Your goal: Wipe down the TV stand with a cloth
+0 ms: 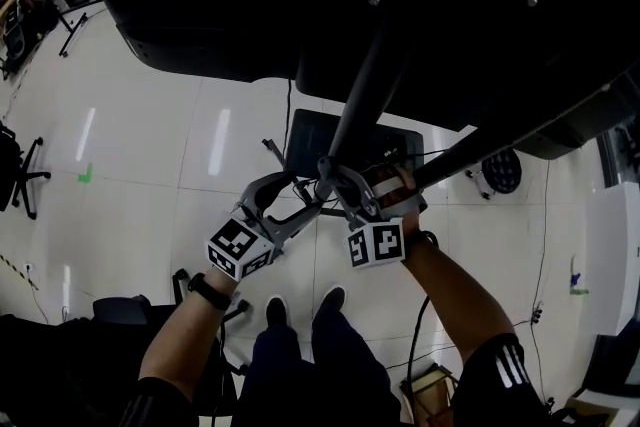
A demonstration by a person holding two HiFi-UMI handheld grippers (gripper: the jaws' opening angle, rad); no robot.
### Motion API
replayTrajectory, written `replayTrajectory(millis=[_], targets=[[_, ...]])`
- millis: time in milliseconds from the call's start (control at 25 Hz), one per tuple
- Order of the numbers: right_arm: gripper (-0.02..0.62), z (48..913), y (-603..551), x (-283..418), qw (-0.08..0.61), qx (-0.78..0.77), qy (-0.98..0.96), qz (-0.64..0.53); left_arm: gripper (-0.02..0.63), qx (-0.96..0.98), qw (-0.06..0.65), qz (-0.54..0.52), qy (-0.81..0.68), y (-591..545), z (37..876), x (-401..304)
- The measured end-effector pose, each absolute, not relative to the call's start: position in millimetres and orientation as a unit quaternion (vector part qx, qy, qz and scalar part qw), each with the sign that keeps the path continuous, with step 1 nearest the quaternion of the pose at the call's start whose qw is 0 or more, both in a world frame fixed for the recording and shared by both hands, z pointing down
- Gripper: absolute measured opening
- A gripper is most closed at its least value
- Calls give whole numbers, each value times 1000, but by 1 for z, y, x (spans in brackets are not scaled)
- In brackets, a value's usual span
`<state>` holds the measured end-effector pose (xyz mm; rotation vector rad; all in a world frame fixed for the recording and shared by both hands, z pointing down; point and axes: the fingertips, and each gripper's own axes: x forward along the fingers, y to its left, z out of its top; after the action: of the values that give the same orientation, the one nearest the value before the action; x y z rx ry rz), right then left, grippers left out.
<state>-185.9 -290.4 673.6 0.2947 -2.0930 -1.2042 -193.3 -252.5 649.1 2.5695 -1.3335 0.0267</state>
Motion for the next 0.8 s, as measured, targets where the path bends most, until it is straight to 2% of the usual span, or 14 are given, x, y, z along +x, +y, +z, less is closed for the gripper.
replayTrajectory(millis=[280,800], targets=[[61,775,-291,-177,393,119,-812,-416,314,884,155,19,-440,-255,733,-197],[59,932,-293,-177,447,101,-794,-399,318,891,196,47,-407,-259,861,-163]])
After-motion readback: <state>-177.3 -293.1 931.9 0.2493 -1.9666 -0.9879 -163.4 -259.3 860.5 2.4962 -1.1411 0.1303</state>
